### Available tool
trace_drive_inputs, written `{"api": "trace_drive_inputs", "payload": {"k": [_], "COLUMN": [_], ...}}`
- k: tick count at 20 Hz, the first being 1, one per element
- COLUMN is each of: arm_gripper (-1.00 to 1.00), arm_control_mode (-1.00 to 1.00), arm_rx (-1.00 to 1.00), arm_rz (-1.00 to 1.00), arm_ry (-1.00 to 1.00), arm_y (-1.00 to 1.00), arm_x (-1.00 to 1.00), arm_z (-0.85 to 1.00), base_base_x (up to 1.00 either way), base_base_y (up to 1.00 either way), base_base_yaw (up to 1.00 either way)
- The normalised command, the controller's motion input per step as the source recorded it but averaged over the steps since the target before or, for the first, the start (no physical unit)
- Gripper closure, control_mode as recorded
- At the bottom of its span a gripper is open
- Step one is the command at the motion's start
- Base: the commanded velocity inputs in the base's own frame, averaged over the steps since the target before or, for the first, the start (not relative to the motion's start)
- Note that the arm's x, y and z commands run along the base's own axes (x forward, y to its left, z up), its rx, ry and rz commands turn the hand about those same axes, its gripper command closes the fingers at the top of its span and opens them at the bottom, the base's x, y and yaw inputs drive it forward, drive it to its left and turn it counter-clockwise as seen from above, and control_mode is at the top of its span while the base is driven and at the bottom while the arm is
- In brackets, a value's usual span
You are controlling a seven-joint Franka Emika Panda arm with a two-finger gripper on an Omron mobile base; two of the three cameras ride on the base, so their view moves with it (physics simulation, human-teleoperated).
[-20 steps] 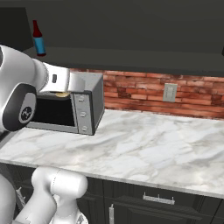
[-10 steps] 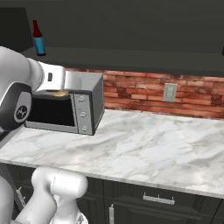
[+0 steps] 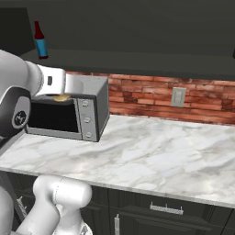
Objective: Get the candle and the beer from the cabinet and move them to the dining counter.
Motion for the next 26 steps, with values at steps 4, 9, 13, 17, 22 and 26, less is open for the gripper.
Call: {"api": "trace_drive_inputs", "payload": {"k": [4, 9, 13, 17, 22, 26], "arm_gripper": [1.0, 1.0, 1.0, 1.0, 1.0, 1.0], "arm_control_mode": [-1.0, -1.0, -1.0, -1.0, -1.0, -1.0], "arm_rx": [0.0, 0.0, 0.0, 0.0, 0.0, 0.0], "arm_rz": [0.0, 0.0, 0.0, 0.0, 0.01, 0.0], "arm_ry": [0.0, 0.0, 0.0, 0.0, 0.0, 0.0], "arm_y": [0.0, 0.0, 0.0, 0.0, 0.0, 0.0], "arm_x": [-0.33, -0.17, -0.01, 0.0, 0.0, 0.0], "arm_z": [0.0, 0.0, 0.0, 0.0, 0.0, 0.0], "base_base_x": [0.0, 0.0, 0.0, 0.0, 0.0, 0.0], "base_base_y": [0.0, 0.0, 0.0, 0.0, 0.0, 0.0], "base_base_yaw": [0.0, 0.0, 0.0, 0.0, 0.0, 0.0]}}
